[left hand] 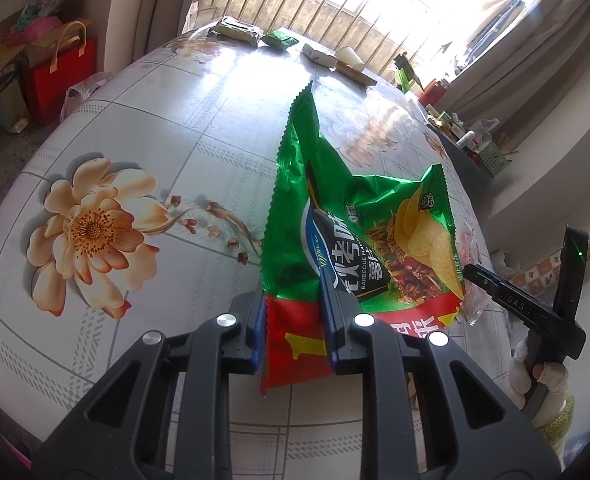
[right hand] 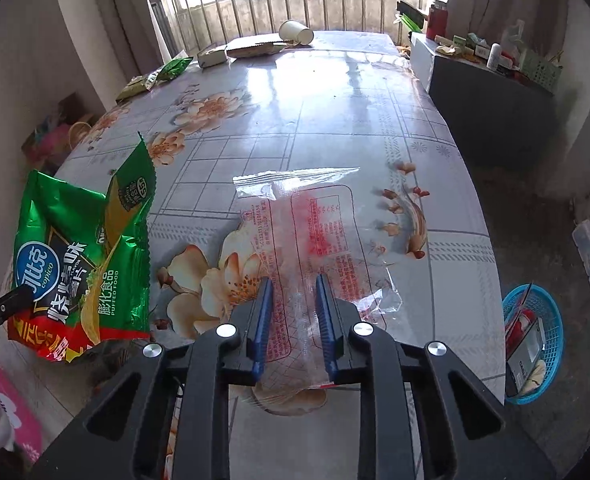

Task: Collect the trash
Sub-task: 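Carry both bags to the blue basket and open both tools to drop them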

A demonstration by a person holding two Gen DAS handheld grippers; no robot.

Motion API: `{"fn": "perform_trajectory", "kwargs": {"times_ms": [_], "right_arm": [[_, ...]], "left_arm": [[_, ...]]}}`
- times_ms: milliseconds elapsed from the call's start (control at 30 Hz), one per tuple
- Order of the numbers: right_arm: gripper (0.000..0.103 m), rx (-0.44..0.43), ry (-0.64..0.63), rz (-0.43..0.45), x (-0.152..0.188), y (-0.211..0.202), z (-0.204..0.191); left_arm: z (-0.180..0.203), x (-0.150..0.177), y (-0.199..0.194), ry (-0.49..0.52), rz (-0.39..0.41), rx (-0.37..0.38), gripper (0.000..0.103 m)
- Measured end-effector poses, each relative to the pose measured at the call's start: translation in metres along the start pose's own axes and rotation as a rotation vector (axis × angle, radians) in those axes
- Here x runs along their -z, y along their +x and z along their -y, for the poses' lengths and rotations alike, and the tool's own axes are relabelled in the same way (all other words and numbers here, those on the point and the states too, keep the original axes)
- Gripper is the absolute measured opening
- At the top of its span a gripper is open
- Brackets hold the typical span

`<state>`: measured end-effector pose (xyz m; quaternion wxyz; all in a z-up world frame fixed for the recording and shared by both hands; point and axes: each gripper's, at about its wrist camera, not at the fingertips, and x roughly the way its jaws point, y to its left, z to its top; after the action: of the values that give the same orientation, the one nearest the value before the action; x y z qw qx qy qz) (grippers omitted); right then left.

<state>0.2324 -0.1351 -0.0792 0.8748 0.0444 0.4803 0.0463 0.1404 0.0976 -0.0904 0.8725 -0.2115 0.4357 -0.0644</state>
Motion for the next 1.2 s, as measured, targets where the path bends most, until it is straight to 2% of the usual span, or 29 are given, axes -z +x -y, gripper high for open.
{"fn": "perform_trajectory", "kwargs": {"times_ms": [167,400,700,967,1200], "right_arm": [[0.013,-0.017,0.076,0.047,0.006,-0.018,0.010],[0.011,-0.050,0.175,0.127,0.013,-0.050,0.031],[0.011,-0.034,0.286,0.286,0.034,-0.119,0.076],[0.011,0.089,0.457,0.406,0.093,-0.186,0.156],[0.011,0.182,0.652,0.443,0.161,-0.215,0.241]], "left_arm": [[0.004,-0.004,-0.010,0.034,0.030,0.049,0.013],[0.017,-0.015,-0.033,0.063,0.083,0.118,0.012],[0.067,-0.032,-0.061,0.166,0.137,0.200,0.011],[0.156,-0.027,-0.053,0.328,0.093,0.325,0.011],[0.275,-0.005,0.002,0.515,-0.068,0.402,0.012]]}}
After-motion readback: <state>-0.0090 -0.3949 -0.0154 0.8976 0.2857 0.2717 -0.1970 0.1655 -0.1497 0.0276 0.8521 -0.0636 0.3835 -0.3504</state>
